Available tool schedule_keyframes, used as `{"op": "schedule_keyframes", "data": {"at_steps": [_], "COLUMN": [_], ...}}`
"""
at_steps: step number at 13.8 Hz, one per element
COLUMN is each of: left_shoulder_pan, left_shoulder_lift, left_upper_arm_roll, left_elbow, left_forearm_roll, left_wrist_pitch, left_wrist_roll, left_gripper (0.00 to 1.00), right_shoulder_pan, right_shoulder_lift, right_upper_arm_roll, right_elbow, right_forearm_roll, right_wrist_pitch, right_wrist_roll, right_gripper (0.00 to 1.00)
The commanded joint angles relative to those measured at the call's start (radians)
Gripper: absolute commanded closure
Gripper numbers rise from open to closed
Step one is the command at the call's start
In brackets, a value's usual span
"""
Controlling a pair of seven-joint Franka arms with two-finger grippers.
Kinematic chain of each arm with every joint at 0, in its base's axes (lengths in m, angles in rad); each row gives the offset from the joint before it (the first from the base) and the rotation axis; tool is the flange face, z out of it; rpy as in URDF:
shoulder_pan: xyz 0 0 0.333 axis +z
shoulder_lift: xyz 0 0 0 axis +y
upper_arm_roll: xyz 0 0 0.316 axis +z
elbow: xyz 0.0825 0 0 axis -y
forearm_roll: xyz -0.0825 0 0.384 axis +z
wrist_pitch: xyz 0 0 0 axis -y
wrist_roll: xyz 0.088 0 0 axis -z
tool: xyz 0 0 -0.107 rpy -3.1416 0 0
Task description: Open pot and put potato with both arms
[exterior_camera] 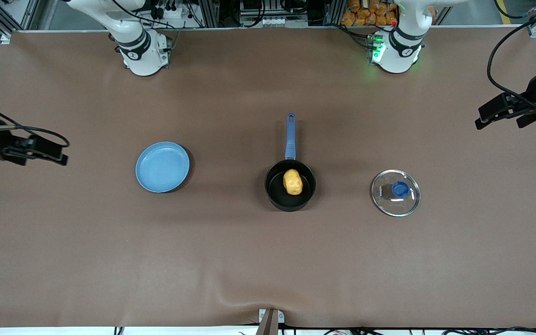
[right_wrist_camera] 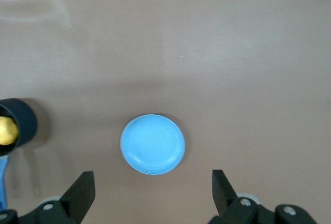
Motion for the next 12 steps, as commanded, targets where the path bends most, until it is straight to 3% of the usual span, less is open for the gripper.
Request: {"op": "schedule_keyframes", "data": {"at_steps": [1, 3, 7, 10, 12], "left_shoulder_pan": [-0.001, -0.001, -0.001, -0.001, -0.001], "left_shoulder_lift": [-0.02, -0.019, -0.019, -0.019, -0.017], "left_upper_arm_roll": [0.007, 0.007, 0.007, 0.007, 0.007], "left_elbow": [-0.013, -0.013, -0.013, -0.013, -0.013], "left_forearm_roll": [-0.023, -0.023, -0.022, -0.022, -0.022], "left_wrist_pitch": [0.003, 0.003, 0.003, 0.003, 0.003], "left_wrist_roll": [0.012, 0.012, 0.012, 0.014, 0.012], "left_gripper": [0.0, 0.0, 0.0, 0.0, 0.0], "right_shoulder_pan": [-0.02, -0.017, 0.012, 0.049, 0.046], "right_shoulder_lift": [-0.094, -0.172, -0.478, -0.503, -0.5], "right_upper_arm_roll": [0.036, 0.035, 0.022, -0.049, -0.054], "right_elbow": [-0.06, -0.164, -0.611, -0.647, -0.643], "right_forearm_roll": [-0.051, -0.043, -0.043, -0.037, -0.036], "right_wrist_pitch": [-0.015, 0.008, 0.235, 0.198, 0.194], "right_wrist_roll": [-0.004, -0.003, -0.009, -0.028, -0.128], "right_gripper": [0.0, 0.0, 0.0, 0.0, 0.0]}}
